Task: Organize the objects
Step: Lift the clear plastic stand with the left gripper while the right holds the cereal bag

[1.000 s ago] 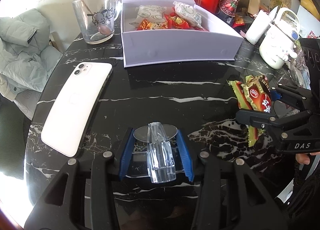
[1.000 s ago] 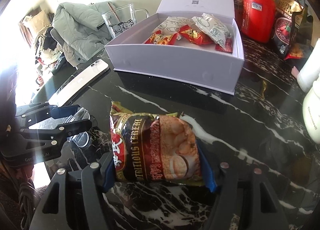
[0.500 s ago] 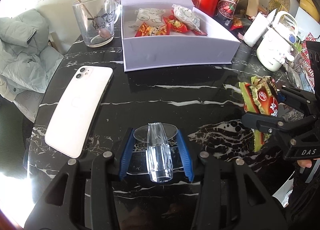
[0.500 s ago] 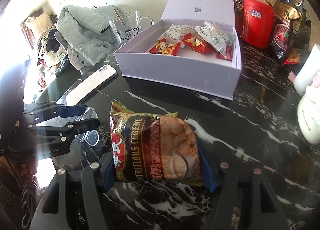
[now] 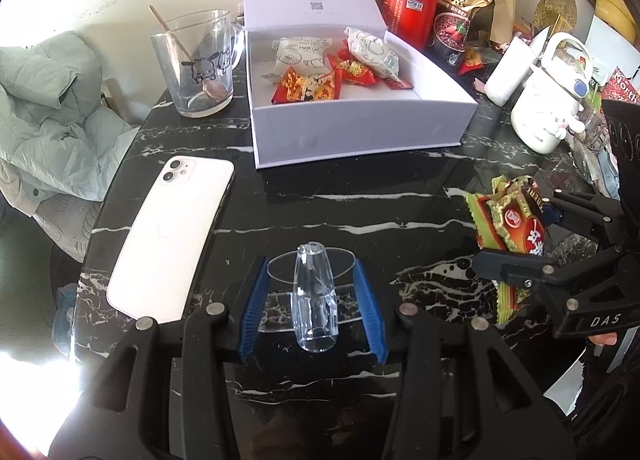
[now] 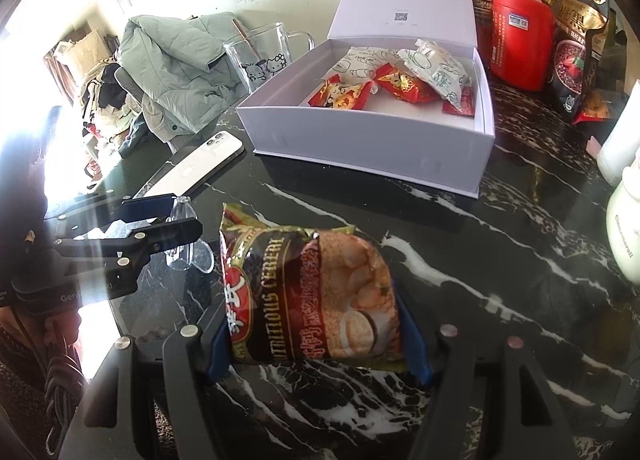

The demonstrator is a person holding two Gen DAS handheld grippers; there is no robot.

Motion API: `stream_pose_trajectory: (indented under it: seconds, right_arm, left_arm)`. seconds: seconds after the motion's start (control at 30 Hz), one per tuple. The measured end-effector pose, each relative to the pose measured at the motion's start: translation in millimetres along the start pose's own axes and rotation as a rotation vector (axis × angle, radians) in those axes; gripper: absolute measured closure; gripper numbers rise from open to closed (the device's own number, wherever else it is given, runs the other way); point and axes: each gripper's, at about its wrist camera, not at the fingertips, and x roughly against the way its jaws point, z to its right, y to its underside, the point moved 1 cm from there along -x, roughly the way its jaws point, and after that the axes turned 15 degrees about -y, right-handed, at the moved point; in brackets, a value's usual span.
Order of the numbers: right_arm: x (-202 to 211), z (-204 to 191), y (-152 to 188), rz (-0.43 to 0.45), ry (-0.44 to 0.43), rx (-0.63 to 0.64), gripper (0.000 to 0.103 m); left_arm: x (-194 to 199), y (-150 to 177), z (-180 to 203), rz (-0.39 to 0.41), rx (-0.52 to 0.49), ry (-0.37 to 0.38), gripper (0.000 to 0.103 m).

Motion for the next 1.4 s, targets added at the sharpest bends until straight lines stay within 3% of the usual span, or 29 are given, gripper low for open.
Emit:
stream_pose_trajectory:
  seconds: [0.33,0.9,1.17,1.23,1.4]
  right_arm:
    - [1.1,1.1,-1.2,0.000,-0.004,-0.006,0.034]
    - [-3.0,5.8,2.6,-0.009,-0.009,-0.036,0.034]
    - [-0.9,2.4,2.7,-0.006,-0.018,-0.019,0.034]
    - [-2.0,2.3,2.6,-0.009,-0.017,-0.018,0.034]
    - [-4.7,3.0,4.3,-0.018,-0.013,-0.020,0.034]
  left_arm:
    - [6.3,-6.3,-2.2,0.030,0.005,0.008,0.068]
    - [-21.2,-5.8,-6.6,-0.027,0.067,0.090,0.067]
    - [-22.0,-2.2,-4.5,-0.057,0.072,0.114,0.036]
    - [-22.9,-1.9,-3.1,-0.047,0.066,0.125,0.023]
    - [-31.7,-3.3,-1.6,-0.036,0.071,0.132,0.022]
